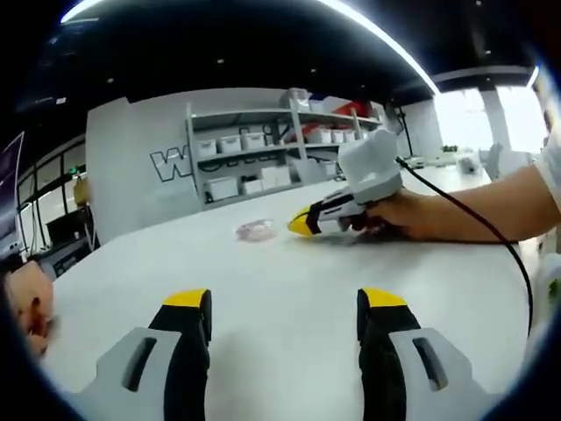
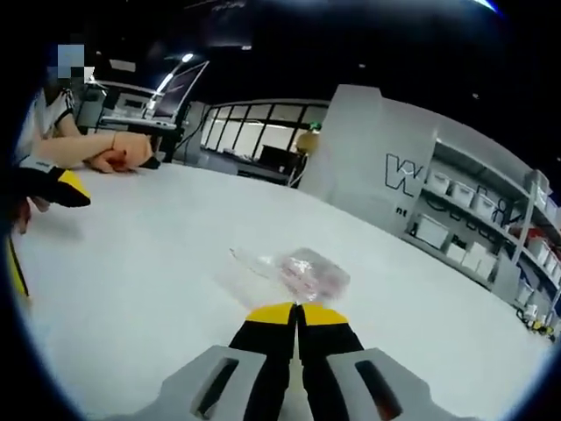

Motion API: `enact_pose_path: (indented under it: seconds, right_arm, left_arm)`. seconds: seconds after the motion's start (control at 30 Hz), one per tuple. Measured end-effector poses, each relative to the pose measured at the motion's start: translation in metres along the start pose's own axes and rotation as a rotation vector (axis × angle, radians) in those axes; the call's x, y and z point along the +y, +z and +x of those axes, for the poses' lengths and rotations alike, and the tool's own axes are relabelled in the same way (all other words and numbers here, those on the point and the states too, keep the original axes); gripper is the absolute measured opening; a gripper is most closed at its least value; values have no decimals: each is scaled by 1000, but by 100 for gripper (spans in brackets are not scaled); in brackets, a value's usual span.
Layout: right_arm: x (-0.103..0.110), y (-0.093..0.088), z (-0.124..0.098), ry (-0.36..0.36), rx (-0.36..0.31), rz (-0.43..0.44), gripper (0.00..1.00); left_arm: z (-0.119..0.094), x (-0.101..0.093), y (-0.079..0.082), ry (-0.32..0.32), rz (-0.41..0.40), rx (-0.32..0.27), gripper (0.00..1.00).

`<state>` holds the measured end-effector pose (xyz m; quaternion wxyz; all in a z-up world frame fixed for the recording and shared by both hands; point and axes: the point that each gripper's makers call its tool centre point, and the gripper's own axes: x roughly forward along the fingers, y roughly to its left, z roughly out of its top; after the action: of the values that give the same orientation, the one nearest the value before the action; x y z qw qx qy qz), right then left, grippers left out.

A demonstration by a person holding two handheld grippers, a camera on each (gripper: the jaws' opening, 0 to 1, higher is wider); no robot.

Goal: Open the resealable bag by pulling the two sides of the seal apart until the entire bag opening is separated and visibly accessible.

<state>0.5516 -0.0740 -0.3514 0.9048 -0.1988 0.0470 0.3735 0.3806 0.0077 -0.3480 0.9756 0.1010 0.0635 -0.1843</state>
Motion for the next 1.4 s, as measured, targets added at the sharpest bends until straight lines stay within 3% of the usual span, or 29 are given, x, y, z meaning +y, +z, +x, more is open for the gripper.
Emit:
enact_pose_path:
  seconds: [0.5, 0.77, 1.0, 1.07, 1.3, 1.4]
  right_arm:
    - [16, 7, 3, 50, -20, 44, 0]
    - [12, 17, 0, 52, -70, 156, 0]
    - [13, 22, 0, 59, -90, 198, 0]
    - [10, 22, 1, 59, -89, 222, 0]
    - [12, 35, -6, 74, -145, 426, 0]
    - [11, 40, -10, 78, -164, 456, 0]
  left_arm:
    - [0, 1, 0, 8, -1, 1, 67]
    - [0, 2, 0, 11, -1, 0, 67]
    - [0, 3, 0, 17, -3, 1, 67]
    - [0, 3, 0, 16, -3, 0, 67]
    - [0, 5, 1, 19, -11, -7, 67]
    - [-1, 7, 3, 26, -21, -17, 66]
